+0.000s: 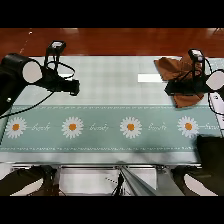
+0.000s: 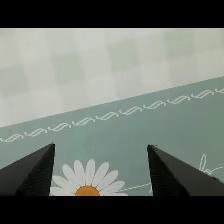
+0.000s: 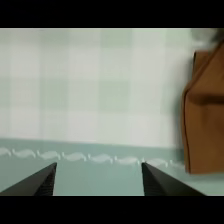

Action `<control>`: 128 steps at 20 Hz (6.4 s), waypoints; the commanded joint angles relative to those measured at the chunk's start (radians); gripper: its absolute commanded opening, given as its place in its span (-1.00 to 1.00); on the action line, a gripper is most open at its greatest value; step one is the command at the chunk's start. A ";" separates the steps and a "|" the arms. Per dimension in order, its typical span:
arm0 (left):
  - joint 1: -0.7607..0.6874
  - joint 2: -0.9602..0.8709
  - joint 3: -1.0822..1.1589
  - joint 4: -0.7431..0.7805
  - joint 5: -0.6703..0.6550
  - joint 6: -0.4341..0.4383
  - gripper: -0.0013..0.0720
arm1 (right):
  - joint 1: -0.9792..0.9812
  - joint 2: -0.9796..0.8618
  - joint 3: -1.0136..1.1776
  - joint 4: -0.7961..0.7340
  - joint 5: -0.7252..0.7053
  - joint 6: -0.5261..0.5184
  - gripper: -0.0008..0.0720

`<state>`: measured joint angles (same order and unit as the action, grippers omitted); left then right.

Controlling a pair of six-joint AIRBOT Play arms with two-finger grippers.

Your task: Fold the shirts.

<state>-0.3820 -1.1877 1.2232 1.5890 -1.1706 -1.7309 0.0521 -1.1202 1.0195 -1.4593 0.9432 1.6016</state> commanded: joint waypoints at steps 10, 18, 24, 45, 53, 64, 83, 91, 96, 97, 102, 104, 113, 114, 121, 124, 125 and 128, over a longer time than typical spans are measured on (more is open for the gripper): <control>0.022 -0.016 0.001 0.034 0.097 0.065 0.88 | -0.351 -0.334 0.189 -0.288 -0.454 0.429 0.72; 0.020 -0.016 0.001 0.033 0.032 0.064 0.88 | -0.378 -0.590 0.203 -0.113 -0.576 0.429 0.71; 0.020 -0.013 0.066 0.023 -0.076 0.064 0.87 | -0.335 -0.531 0.203 0.099 -0.581 0.319 -0.91; 0.020 0.225 0.645 -0.023 -0.458 0.058 0.87 | 0.557 0.196 0.202 0.247 -0.131 -0.009 -0.91; 0.020 0.224 0.185 -0.121 -0.346 0.058 0.87 | 0.650 -0.234 0.203 0.138 -0.048 0.001 0.48; 0.068 0.224 -0.509 -0.377 0.097 0.108 0.87 | -0.001 0.039 0.209 -0.078 0.294 -0.161 0.54; 0.228 -0.201 -0.516 -1.051 0.288 0.605 -0.91 | -0.293 0.039 -0.186 0.590 0.335 -0.351 0.54; 0.228 -0.166 -0.514 -1.051 0.199 0.692 -0.91 | 0.035 0.008 -0.404 0.698 -0.105 -0.306 0.54; 0.228 -0.113 -0.514 -1.051 0.191 0.698 -0.91 | 0.173 -0.138 -0.404 0.899 -0.280 -0.304 0.54; 0.228 -0.105 -0.514 -1.051 0.191 0.698 -0.91 | 0.195 -0.160 -0.404 0.926 -0.299 -0.315 0.53; 0.295 -0.043 -0.501 -1.051 0.182 0.701 -0.91 | 0.161 -0.115 -0.357 0.946 -0.194 -0.429 -0.90; 0.359 0.014 -0.449 -1.051 0.137 0.701 -0.91 | 0.080 -0.024 -0.300 0.898 -0.094 -0.437 -0.91; 0.446 0.255 0.290 -1.052 -0.021 0.693 -0.91 | -0.119 0.347 0.193 0.874 0.060 -0.319 -0.91; 0.446 0.257 0.397 -1.051 -0.021 0.688 -0.91 | -0.119 0.354 0.264 0.873 0.060 -0.296 -0.91; 0.446 0.267 0.805 -1.050 -0.084 0.582 -0.91 | -0.119 0.356 0.589 0.800 0.159 -0.183 -0.91; 0.446 0.290 0.808 -0.975 -0.242 0.477 -0.91 | -0.119 0.356 0.662 0.528 0.383 -0.099 -0.91; 0.446 0.291 0.805 -0.924 -0.320 0.436 -0.91 | -0.119 0.356 0.670 0.455 0.467 -0.082 -0.91; 0.446 0.280 0.802 -0.770 -0.506 0.351 -0.91 | -0.119 0.340 0.669 0.374 0.729 -0.083 -0.91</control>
<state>0.0631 -0.9047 2.0132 0.6777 -1.4910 -1.2793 -0.0662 -0.7704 1.6642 -0.9413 1.4044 1.4864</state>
